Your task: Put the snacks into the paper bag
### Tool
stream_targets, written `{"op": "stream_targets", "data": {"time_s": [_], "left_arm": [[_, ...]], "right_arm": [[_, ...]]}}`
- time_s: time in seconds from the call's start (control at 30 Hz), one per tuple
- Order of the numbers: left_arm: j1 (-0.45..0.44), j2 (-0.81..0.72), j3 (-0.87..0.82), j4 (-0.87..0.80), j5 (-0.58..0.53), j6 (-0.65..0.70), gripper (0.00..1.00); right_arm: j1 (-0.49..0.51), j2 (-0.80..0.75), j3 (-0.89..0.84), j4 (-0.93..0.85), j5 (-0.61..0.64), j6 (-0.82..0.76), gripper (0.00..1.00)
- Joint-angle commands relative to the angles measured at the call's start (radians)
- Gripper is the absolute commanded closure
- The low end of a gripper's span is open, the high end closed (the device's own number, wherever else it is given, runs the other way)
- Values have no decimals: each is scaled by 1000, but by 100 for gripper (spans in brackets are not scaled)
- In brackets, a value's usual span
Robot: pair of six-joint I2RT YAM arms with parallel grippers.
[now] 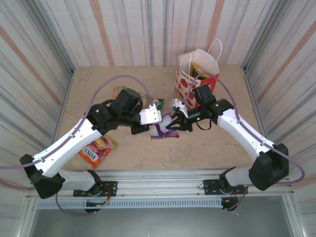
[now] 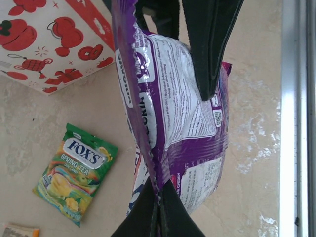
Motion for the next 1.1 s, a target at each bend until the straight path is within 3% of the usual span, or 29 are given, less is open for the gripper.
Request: {"op": "stream_targets", "data": {"time_s": [0.0, 0.2, 0.3, 0.4, 0.53, 0.7, 0.83, 1.07], "left_arm": [[-3, -25, -11, 66, -58, -26, 100], [-4, -17, -10, 86, -78, -45, 98], [-4, -8, -15, 101, -101, -60, 92], [-3, -2, -27, 127, -143, -93, 75], [-3, 2, -59, 181, -225, -170, 40], [27, -14, -141, 256, -291, -354, 24], [109, -55, -269, 338, -280, -476, 20], [314, -130, -454, 479, -158, -739, 19]], "right_arm": [[5, -55, -45, 86, 48, 66, 77], [2, -104, -110, 184, 93, 89, 88], [-4, -118, -124, 215, 82, 105, 93], [-13, -134, -154, 273, 76, 148, 96], [-30, -165, -232, 405, 88, 248, 98], [-33, -222, -374, 632, 161, 409, 100], [-42, -273, -470, 780, 257, 522, 100], [-130, -316, -450, 833, 365, 618, 100]]}}
